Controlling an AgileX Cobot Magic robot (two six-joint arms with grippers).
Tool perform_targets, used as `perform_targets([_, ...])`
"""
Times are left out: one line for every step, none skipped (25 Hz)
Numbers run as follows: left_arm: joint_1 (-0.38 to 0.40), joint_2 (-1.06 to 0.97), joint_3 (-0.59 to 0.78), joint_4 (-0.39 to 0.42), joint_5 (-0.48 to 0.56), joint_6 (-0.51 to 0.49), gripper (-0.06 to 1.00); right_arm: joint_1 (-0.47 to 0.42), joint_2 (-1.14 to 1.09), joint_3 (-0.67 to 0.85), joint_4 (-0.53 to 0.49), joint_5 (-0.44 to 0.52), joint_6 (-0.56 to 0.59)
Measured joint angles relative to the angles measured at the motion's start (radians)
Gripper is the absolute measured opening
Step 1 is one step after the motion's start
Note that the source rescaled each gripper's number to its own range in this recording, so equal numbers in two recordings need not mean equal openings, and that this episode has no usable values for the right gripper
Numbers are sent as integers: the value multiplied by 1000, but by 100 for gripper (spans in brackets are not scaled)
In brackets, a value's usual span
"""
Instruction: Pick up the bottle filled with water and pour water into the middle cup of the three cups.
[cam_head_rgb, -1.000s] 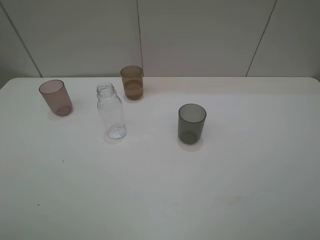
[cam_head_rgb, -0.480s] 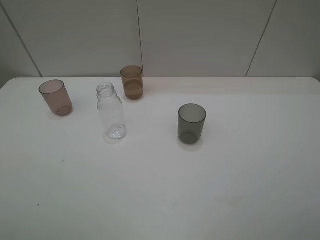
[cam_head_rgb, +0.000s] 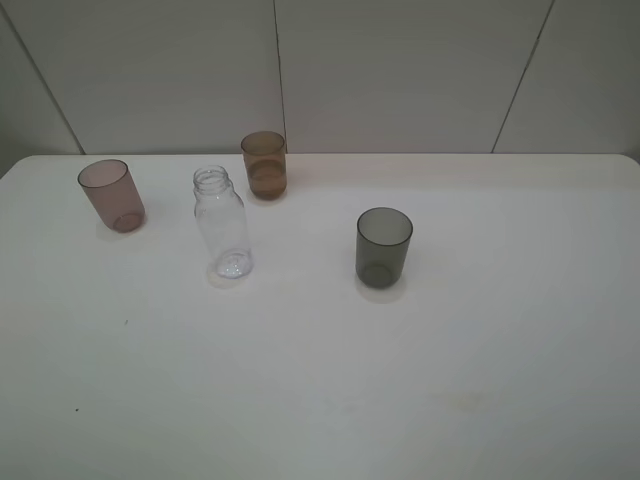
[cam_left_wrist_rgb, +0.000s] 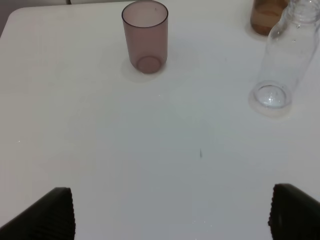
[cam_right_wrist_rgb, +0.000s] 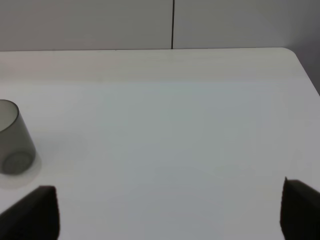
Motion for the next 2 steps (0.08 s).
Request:
perform_targets([0,0,0,0,0,0,95,0,0,0,0,0,0])
perform_targets([0,0,0,0,0,0,95,0,0,0,0,0,0])
